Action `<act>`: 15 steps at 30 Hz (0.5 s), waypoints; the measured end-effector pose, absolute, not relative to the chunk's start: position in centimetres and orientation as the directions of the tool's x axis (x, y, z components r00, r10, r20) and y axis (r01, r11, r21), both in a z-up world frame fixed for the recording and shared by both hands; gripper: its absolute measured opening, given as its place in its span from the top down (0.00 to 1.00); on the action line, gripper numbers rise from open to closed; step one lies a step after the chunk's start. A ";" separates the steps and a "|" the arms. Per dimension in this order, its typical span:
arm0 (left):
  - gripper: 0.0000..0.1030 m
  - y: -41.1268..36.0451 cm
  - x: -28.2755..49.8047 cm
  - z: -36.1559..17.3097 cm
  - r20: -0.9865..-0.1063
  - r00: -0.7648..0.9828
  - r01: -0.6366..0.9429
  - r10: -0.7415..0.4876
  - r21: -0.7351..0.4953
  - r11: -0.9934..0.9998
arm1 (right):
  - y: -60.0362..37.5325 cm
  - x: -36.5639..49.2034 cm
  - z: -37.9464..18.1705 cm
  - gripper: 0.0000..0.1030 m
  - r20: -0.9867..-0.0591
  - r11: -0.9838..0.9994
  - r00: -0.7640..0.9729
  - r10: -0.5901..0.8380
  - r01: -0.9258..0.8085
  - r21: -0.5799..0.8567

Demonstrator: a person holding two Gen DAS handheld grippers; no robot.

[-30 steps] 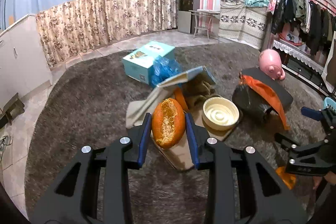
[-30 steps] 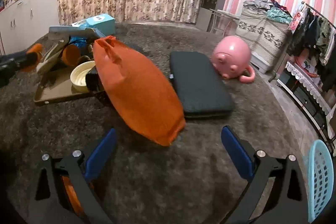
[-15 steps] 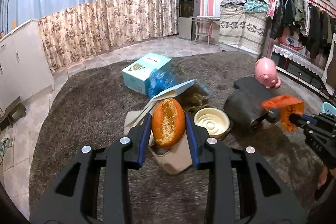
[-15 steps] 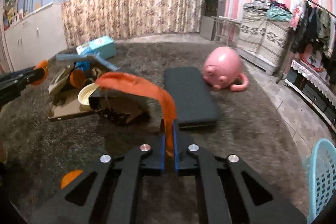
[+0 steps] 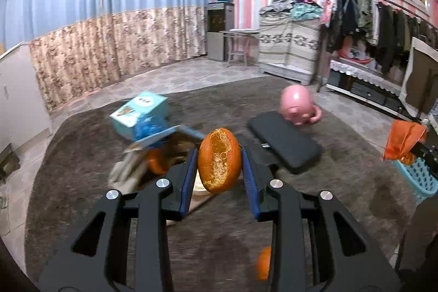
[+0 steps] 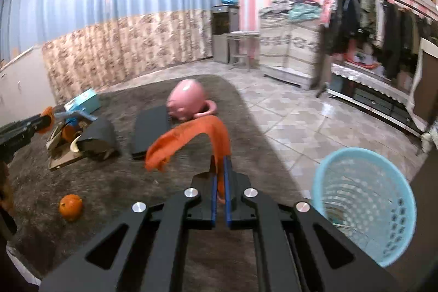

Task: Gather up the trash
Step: 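Carry the peel and orange bag over the blue basket and open both tools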

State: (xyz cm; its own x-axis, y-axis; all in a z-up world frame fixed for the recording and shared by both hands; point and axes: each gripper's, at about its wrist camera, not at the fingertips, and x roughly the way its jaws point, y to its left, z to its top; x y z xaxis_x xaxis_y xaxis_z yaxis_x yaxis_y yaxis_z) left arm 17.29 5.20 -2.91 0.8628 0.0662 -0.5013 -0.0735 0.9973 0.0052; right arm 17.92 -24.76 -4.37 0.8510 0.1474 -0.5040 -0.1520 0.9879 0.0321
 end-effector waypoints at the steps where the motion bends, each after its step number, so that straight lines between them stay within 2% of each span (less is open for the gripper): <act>1: 0.70 4.4 17.4 -2.9 -0.501 0.863 -0.061 0.055 0.004 0.998 | -25.7 17.7 -4.1 0.96 -0.499 0.990 0.856 0.135 -0.136 0.035; 8: 0.70 -1.7 18.7 -3.2 -0.513 0.857 0.038 -0.044 -0.023 0.999 | -31.7 16.2 -3.1 0.96 -0.491 0.999 0.870 0.041 -0.034 0.023; 15: 0.70 -7.9 19.4 -3.3 -0.513 0.851 0.133 -0.110 0.007 0.991 | -37.5 14.8 -3.1 0.96 -0.485 0.997 0.874 -0.041 0.067 0.035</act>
State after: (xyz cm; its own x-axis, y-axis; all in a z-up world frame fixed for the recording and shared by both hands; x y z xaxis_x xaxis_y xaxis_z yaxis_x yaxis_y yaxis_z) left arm 19.42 -7.86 -3.32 0.8513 -0.1100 -0.5130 0.1326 0.9911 0.0075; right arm 14.84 -37.50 -3.08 0.8738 -0.0412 -0.4846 0.0665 0.9972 0.0353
